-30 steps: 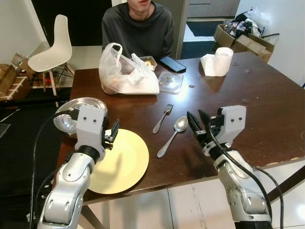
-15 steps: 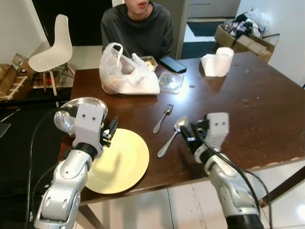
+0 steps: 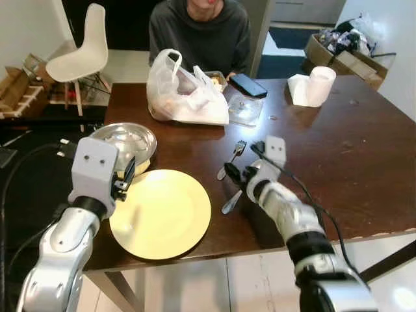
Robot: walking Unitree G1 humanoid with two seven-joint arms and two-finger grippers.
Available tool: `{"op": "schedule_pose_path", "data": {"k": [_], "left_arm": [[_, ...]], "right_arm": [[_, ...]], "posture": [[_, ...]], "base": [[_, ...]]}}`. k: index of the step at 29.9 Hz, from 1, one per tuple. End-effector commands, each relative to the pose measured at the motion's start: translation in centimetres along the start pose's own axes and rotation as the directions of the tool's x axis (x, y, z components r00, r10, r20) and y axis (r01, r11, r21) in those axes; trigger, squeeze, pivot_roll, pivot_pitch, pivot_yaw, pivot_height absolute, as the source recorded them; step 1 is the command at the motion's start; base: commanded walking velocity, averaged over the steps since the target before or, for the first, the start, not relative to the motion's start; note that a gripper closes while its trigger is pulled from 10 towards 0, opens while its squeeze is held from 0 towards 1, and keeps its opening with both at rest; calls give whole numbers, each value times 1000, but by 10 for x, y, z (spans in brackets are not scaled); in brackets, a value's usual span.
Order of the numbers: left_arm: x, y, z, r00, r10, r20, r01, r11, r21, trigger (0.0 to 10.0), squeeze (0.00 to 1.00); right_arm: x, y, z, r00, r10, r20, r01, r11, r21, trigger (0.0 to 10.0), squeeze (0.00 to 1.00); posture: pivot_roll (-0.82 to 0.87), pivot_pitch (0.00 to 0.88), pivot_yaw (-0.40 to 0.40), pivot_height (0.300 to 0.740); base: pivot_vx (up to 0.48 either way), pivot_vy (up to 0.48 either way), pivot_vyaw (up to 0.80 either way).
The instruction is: Setting the table
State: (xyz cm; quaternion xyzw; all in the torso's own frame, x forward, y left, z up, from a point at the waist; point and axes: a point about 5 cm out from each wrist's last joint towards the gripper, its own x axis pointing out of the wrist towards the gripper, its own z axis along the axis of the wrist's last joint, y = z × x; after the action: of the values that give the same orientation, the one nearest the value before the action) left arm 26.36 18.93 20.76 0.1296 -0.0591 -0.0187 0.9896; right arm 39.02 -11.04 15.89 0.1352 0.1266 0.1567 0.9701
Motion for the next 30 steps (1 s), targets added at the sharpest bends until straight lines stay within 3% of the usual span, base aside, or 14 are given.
{"op": "schedule_pose_path", "data": {"k": [1,5,6,8,13,17,23,30], "left_arm": [[-3,1,-2,1000,4,-18,-4,1000,2,10000,0],[-4,-1,-2,1000,4,-23,-5,1000,0,10000,0],[-6,-2,-3,1000,3,-28,-3,1000,-4,10000,0],[-6,-2,-3,1000,3,-30,-3,1000,-5,10000,0],[-6,-6,-4,999,-10,-41,10,1000,-12,10000,0],[-6,-7,-4,999,-13,-42,13,1000,-15,10000,0],[-6,-12,-5,998,-29,-47,28,999,-26,10000,0],[-6,-13,-6,998,-38,-52,36,999,-29,10000,0]], "right_arm": [[2,2,-8,999,-1,-55,0,1000,-18,10000,0],[5,5,-11,997,-25,-79,24,1000,-9,10000,0],[4,3,-18,992,-90,-86,92,996,18,10000,0],[3,3,-21,990,-112,-88,115,993,27,10000,0],[-1,8,-27,971,-236,-47,235,972,-30,10000,0],[-2,8,-27,966,-258,-30,256,965,-53,10000,0],[-12,-16,-35,921,-389,-4,385,914,-128,10000,0],[-20,-26,-38,892,-452,-15,449,889,-91,10000,0]], "posture": [[218,102,10,740],[218,109,7,740],[208,120,4,740],[206,122,4,740],[184,129,-3,740],[181,129,-3,740],[162,138,3,740],[157,148,6,740]], "base": [[0,0,0],[0,0,0],[0,0,0],[0,0,0],[0,0,0],[0,0,0],[0,0,0],[0,0,0]]}}
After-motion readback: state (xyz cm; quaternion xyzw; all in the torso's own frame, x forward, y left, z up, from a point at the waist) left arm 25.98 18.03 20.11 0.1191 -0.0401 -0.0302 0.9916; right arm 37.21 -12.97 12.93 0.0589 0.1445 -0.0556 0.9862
